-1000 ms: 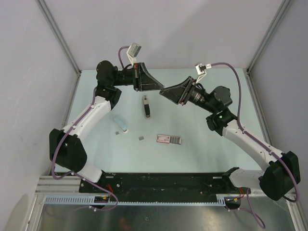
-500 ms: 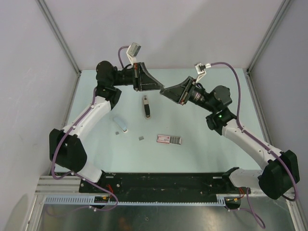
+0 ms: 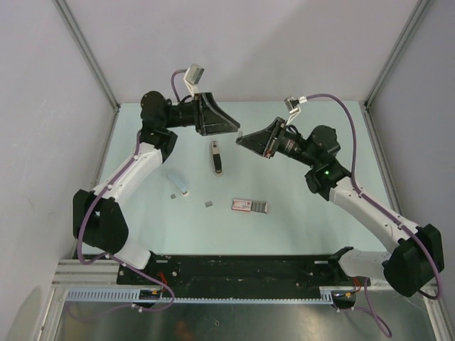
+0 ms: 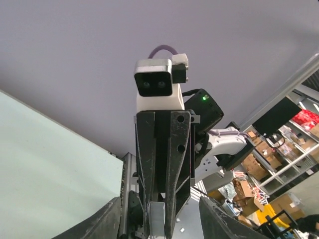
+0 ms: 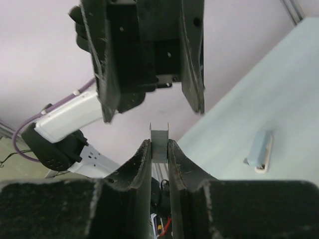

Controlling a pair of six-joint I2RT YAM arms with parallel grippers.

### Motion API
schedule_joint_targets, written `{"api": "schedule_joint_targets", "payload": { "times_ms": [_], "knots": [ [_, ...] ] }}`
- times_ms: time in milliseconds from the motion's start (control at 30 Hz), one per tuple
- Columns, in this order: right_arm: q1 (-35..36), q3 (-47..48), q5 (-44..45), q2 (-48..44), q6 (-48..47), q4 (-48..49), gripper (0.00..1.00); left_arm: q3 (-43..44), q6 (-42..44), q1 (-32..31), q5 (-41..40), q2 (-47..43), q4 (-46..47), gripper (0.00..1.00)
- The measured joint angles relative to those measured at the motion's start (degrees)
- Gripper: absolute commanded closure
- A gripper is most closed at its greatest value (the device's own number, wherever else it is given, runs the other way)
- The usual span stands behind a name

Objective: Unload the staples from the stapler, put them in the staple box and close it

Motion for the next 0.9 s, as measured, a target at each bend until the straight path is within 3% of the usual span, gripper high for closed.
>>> {"api": "schedule_joint_targets", "payload": {
  "times_ms": [200, 367, 533, 700, 900],
  "knots": [
    [-0.3, 0.0, 2.4, -1.7, -5.0, -12.6, 1.0, -1.5, 6.1, 3.5, -1.4, 0.0, -3.5, 0.27],
    [-1.0, 0.0, 6.6, -2.4, -9.3, -25.6, 1.0, 0.1, 29.9, 2.4, -13.2, 0.0, -26.0, 0.27],
    [-1.6, 0.0, 13.4, -2.7, -12.9, -39.9, 1.0, 0.2, 53.0, -5.4, -31.4, 0.8, -42.6, 0.28],
    [-2.1, -2.2, 19.5, -4.0, -14.8, -50.2, 1.0, -2.1, 66.6, -12.2, -45.4, 4.9, -47.2, 0.31],
    [-3.1, -4.5, 23.9, -6.7, -15.3, -57.8, 1.0, -3.8, 73.8, -15.2, -55.5, 13.7, -49.0, 0.34]
  ]
}}
